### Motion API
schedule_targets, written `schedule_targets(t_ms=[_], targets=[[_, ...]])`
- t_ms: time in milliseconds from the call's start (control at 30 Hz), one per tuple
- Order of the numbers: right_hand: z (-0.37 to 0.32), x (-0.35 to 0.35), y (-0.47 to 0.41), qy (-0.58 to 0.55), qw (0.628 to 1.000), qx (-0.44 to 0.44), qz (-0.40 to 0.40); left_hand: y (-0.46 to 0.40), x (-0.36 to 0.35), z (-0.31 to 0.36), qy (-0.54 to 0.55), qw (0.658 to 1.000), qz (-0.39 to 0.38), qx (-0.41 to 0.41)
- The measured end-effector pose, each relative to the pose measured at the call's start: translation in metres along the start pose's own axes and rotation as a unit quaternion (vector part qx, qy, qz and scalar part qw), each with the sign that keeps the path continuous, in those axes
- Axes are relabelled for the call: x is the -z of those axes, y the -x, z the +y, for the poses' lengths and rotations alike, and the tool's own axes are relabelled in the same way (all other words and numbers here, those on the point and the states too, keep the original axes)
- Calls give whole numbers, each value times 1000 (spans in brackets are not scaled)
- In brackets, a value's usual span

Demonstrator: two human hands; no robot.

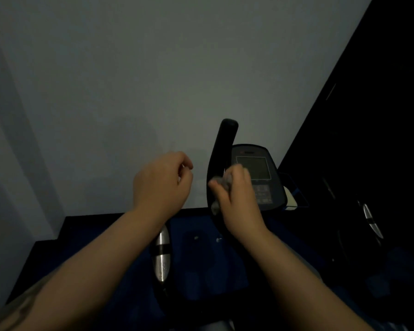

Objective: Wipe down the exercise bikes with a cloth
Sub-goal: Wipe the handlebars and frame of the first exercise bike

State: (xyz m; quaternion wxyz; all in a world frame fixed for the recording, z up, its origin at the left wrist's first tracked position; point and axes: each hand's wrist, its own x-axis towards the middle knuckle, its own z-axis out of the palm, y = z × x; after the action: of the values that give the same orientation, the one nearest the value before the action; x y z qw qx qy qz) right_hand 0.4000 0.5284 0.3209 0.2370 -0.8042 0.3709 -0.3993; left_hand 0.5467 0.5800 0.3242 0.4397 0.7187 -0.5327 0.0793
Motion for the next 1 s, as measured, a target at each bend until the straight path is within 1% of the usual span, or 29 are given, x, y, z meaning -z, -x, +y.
schedule_targets(t_ms=[67,100,167,233,267,333,367,500,600,633,700,733,800,867,933,1000], targets=[[-10,-6,-17,-29,999,-23,37,4,-2,0,-15,1000,19,-17],[-8,-7,-15,-48,998,-27,34,5,-2,1,-16,999,30,-19],[5,0,2,-69,997,-42,-19,7,-2,1,-3,999,38,-18],[11,14,16,-110,988,-76,-75,6,-1,-1,5,999,39,-23],[10,19,15,-139,984,-89,-65,6,-1,-2,7,999,38,-26],[1,19,4,-165,982,-88,6,5,-2,-3,12,999,39,-32],[-6,16,-2,-157,984,-79,26,5,-3,-3,14,999,39,-33],[-5,4,8,-106,992,-45,51,6,-2,-2,21,999,34,-37],[1,7,14,-118,988,-82,57,5,-2,-4,23,999,31,-34],[0,5,12,-96,988,-98,66,5,-3,-4,25,999,32,-33],[-11,-8,6,-15,988,-126,84,5,-4,-4,27,998,35,-33],[-17,-16,5,19,987,-131,91,6,-4,-4,26,999,35,-32],[-25,-28,6,82,985,-112,103,6,-4,-4,27,999,30,-30],[-24,-28,10,120,985,-79,93,6,-3,-4,27,999,28,-30],[-17,-16,16,115,991,-37,61,6,-3,-3,23,999,26,-31],[-12,-4,18,95,995,-20,25,6,-1,-3,24,999,22,-33]])
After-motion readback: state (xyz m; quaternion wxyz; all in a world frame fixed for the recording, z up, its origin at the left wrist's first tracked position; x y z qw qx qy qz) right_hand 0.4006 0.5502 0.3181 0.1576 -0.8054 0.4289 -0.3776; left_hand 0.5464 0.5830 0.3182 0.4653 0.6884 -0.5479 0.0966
